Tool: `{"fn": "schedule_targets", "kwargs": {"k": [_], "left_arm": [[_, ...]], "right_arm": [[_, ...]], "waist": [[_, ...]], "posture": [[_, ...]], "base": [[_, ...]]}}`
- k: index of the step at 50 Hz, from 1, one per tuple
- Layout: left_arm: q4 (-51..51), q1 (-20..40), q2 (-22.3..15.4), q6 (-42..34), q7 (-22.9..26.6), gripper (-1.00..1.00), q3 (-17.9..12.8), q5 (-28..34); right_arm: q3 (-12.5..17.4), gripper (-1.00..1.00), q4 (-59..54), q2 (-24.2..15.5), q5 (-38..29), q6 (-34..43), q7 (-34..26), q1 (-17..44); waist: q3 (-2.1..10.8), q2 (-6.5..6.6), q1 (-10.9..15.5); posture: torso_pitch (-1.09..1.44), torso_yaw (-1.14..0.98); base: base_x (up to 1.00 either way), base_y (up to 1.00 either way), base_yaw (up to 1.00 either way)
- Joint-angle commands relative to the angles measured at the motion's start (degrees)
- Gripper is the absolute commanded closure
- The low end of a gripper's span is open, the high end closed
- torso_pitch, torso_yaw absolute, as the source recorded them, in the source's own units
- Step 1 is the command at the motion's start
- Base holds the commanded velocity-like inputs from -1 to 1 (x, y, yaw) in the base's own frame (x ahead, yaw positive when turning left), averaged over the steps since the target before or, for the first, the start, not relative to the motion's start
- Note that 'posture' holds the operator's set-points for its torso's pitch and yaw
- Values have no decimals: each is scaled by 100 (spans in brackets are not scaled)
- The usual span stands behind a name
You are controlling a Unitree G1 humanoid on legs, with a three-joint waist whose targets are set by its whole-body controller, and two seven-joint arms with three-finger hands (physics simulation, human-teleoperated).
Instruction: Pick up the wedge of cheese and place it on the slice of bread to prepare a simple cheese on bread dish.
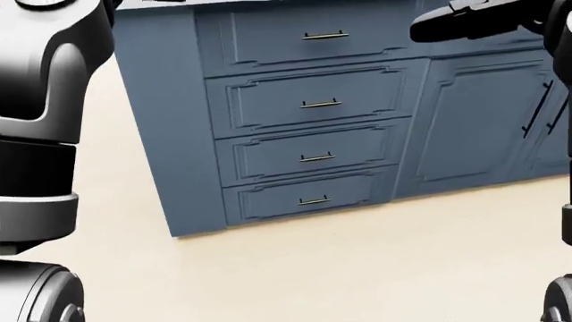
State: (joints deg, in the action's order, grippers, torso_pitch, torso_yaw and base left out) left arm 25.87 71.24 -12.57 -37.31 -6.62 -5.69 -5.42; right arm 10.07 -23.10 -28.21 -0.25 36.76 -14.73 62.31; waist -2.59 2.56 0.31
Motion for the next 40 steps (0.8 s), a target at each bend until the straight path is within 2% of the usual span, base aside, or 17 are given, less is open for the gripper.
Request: {"fn": "schedule_targets", "kwargs": {"k": [1,3,7,12,15,17,19,20,21,26,29,31,32,33,34,36,40], "left_arm": [[-178,257,-33,153,-20,-100,-11,17],[-175,279,-31,155,-35,-100,-17,11],[-172,291,-32,158,-44,-100,-11,10],[-152,302,-29,167,-51,-100,-11,7],[-116,352,-50,167,-48,-100,-23,1],[-109,373,-64,164,-54,-100,-31,-6],[-98,369,-65,177,-57,-100,-25,-6],[-104,371,-65,170,-60,-100,-25,-8],[-111,376,-64,161,-61,-100,-21,-9],[-63,435,-70,165,-64,-100,-17,-7],[-71,461,-72,143,-68,-100,-19,-9],[-63,469,-67,147,-70,-100,-17,-9],[-59,471,-67,149,-70,-100,-19,-11],[-52,476,-69,153,-71,-100,-23,-14],[-44,479,-72,158,-72,-100,-25,-16],[-16,491,-84,173,-69,-100,-31,-19],[-43,509,-104,144,-71,-100,-37,-30]], "right_arm": [[62,-100,140,-100,-18,-97,-3,210],[28,-100,126,-93,-60,-88,-44,222],[26,-100,46,-84,-103,-108,-77,286],[35,-100,48,-78,-129,-80,-110,328],[34,-100,87,-79,-143,-39,-129,344],[35,-100,106,-78,-148,-18,-141,349],[38,-100,116,-78,-152,-6,-149,351],[36,-100,123,-80,-155,6,-154,359],[31,-100,127,-83,-162,13,-161,362],[28,-100,113,-140,-196,93,-219,469],[37,-100,141,-121,-207,77,-219,427],[39,-100,127,-122,-213,73,-218,435],[39,-100,127,-119,-216,69,-217,430],[38,-100,128,-111,-218,66,-216,422],[40,-100,128,-107,-217,67,-218,421],[41,-100,117,-106,-216,68,-220,433],[26,-100,89,-94,-230,62,-221,463]], "waist": [[164,85,-70],[208,26,-41],[167,-90,-37],[174,-315,-2],[180,-532,47],[237,-822,80],[200,-718,56],[186,-776,94],[195,-749,77],[165,-515,44],[171,-326,3],[197,-129,-38],[240,15,-62],[323,70,-114],[242,-7,-56],[183,87,-68],[213,-94,-12]], "posture": [[0,0],[0,0],[0,0],[0,0],[0,0],[0,0],[0,0],[0,0],[0,0],[0,0],[0,0],[0,0],[0,0],[0,0],[0,0],[0,0],[0,0]], "base": [[17,5,0],[17,5,0],[18,3,0],[21,3,0],[22,2,0],[21,2,0],[21,3,0],[21,2,0],[21,2,0],[21,2,0],[22,2,0],[20,3,0],[21,2,0],[21,2,0],[20,2,0],[21,2,0],[21,2,0]]}}
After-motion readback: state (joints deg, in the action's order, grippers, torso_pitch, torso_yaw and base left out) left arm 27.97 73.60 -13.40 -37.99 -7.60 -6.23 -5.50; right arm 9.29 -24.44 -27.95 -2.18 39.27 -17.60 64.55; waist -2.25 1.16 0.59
